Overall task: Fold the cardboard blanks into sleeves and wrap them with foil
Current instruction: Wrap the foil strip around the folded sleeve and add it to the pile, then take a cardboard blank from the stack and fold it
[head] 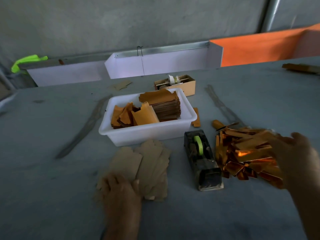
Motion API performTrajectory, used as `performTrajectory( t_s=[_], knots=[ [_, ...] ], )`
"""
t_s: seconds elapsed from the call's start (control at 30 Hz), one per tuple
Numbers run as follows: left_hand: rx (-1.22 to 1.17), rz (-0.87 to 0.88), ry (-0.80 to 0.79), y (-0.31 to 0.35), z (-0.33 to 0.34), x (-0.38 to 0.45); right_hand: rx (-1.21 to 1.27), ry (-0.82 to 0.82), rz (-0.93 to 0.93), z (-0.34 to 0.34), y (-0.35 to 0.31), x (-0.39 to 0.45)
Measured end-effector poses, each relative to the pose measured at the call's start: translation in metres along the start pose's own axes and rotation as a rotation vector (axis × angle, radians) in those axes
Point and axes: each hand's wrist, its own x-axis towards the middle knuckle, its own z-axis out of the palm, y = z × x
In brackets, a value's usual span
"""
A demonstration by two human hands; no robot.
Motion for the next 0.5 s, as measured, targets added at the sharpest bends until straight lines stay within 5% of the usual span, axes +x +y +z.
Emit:
performTrajectory(
  t_s=[0.3, 0.5],
  knots=[
    [0.257, 0.062, -0.060, 0.002, 0.005, 0.000, -0.058, -0.069, -0.205, 0.013, 0.026, -0.050],
    [0.052, 0.097, -0.035, 0.001, -0.005, -0.007, 0.002, -0.164, -0.305, 0.010, 0.009, -0.067]
  ],
)
